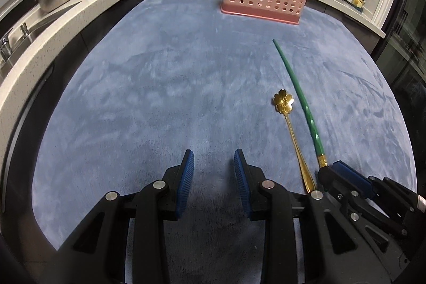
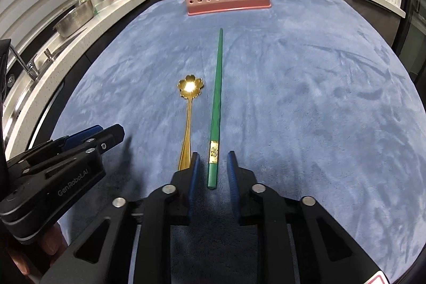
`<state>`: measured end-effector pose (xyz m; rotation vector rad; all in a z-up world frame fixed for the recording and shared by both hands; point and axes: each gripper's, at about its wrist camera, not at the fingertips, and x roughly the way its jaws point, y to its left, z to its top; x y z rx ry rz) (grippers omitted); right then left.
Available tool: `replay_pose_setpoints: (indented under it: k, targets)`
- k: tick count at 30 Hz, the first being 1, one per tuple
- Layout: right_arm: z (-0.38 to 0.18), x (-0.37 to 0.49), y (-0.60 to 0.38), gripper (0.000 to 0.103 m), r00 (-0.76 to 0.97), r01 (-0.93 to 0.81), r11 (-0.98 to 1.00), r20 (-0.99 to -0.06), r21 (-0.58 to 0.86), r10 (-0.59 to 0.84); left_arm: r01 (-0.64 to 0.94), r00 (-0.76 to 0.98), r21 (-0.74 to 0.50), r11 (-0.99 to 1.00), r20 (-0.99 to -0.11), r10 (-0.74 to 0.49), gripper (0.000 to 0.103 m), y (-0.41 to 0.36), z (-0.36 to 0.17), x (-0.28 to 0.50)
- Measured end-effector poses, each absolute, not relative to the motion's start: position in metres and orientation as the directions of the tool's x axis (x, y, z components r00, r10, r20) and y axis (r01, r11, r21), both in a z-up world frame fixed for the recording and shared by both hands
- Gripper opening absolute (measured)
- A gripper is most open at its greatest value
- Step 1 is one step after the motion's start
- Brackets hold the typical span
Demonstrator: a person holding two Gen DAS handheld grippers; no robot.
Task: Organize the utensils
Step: 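Move both open tools back toward the green chopstick and gold spoon, then grasp the green chopstick with the right tool while the left tool grasps the gold spoon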
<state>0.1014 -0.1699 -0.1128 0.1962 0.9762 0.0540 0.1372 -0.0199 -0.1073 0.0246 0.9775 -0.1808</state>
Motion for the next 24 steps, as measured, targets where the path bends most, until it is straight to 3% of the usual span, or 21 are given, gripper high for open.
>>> replay_pose_setpoints:
  k: [8,14,18,24]
  targets:
    - [-0.119,0.104,-0.172,0.008,0.560,0.051,0.978,-0.816,0.203,0.140,0.170,0.540,-0.061,0.983,-0.829,-0.145,0.030,-0.023,-0.108,0.138]
    - [-0.117,0.102,-0.177,0.007,0.570,0.061,0.983,-0.814,0.172,0.107,0.188,0.530,-0.075,0.979,-0.832,-0.166,0.031,-0.030,-0.108,0.138]
    - [-0.116,0.092,-0.192,0.007,0.565,0.090,0.981,-0.820,0.170,0.090,0.204,0.535,-0.091,0.975,-0.823,-0.189,0.047,-0.039,-0.104,0.133]
    - [-0.117,0.076,-0.219,0.007,0.551,0.158,0.965,-0.830,0.210,0.091,0.261,0.508,-0.118,0.958,-0.827,-0.240,0.049,-0.061,-0.106,0.125]
